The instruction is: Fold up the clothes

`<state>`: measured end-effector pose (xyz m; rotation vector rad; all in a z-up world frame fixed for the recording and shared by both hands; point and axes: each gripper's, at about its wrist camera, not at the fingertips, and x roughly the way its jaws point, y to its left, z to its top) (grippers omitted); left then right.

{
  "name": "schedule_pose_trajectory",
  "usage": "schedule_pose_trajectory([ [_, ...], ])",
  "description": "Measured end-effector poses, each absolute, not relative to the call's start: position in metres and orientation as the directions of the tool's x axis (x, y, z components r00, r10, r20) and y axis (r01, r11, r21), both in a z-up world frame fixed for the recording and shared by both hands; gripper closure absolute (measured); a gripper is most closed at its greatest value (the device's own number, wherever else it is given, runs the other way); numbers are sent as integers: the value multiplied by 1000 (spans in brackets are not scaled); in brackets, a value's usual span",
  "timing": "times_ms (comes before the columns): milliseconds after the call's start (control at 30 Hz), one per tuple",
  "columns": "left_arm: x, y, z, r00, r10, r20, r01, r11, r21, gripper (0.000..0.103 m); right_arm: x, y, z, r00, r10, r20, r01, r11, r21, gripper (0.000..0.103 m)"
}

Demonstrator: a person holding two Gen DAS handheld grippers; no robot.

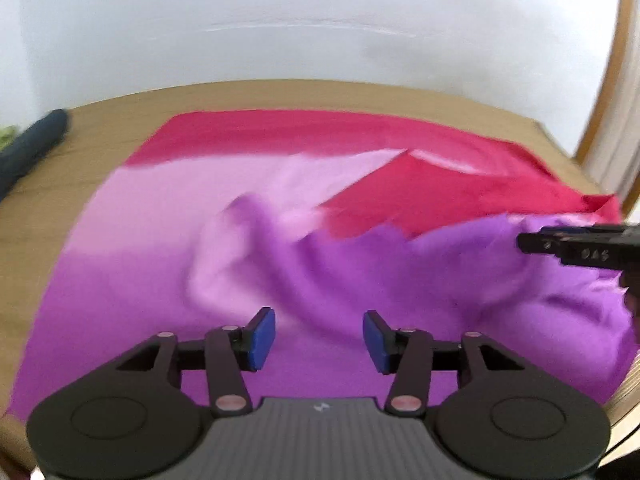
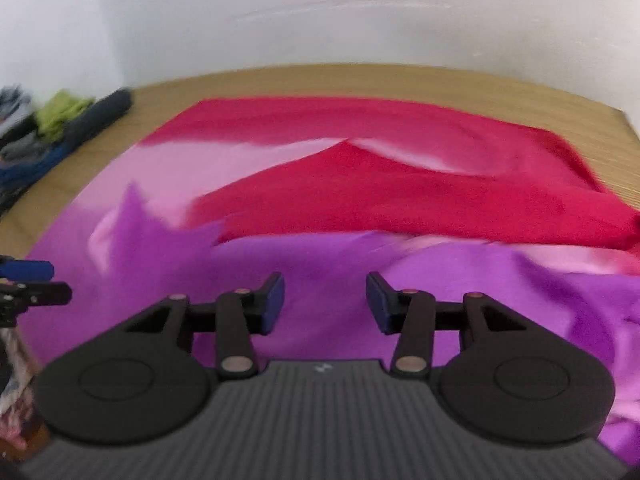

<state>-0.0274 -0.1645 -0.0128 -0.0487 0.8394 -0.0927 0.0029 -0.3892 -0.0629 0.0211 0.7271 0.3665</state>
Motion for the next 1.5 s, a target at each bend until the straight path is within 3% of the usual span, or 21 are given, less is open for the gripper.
schedule_pose_trajectory([
  [200,27,-215,-20,617,-145,-773,131,988,-81,44,20,-401,-68,693,350,-631,-295,935,195,55],
  [433,59,-235,-60,526,-65,-848,50,998,-46,47,42,-397,-69,690,356,-630,-313,932,184,55],
  [500,57,-232,-65,521,-8,-854,13,1000,-1,83,54,-404,-70,686,364,-630,-299,931,211,55],
  [533,54,-231,-62,527,18,-850,1,1000,23,92,59,-407,-70,684,367,-630,-291,930,226,55],
  [600,35,-220,-50,538,44,-842,-25,999,37,96,68,-412,-70,681,374,-629,-281,927,247,55],
  [767,-15,-190,-27,537,124,-834,-114,991,74,96,73,-413,-77,648,400,-648,-334,914,231,55],
  [1000,-73,-134,-35,411,247,-878,-316,941,117,96,60,-416,-93,464,467,-753,-461,853,245,55],
  [1133,-85,-119,-35,401,239,-884,-378,922,78,95,54,-410,-87,396,469,-790,-556,807,200,55],
  [1233,-82,-127,-23,480,206,-853,-333,942,41,88,60,-412,-69,482,503,-717,-531,819,218,55],
  [1300,-69,-138,-18,523,214,-825,-307,950,52,66,69,-409,-64,520,512,-684,-513,827,230,55],
  [1367,-55,-145,-13,562,223,-796,-283,957,68,55,76,-401,-64,536,507,-675,-531,824,198,55],
  [1500,-28,-156,-10,605,221,-765,-229,969,99,50,74,-371,-76,535,493,-686,-639,768,54,55],
])
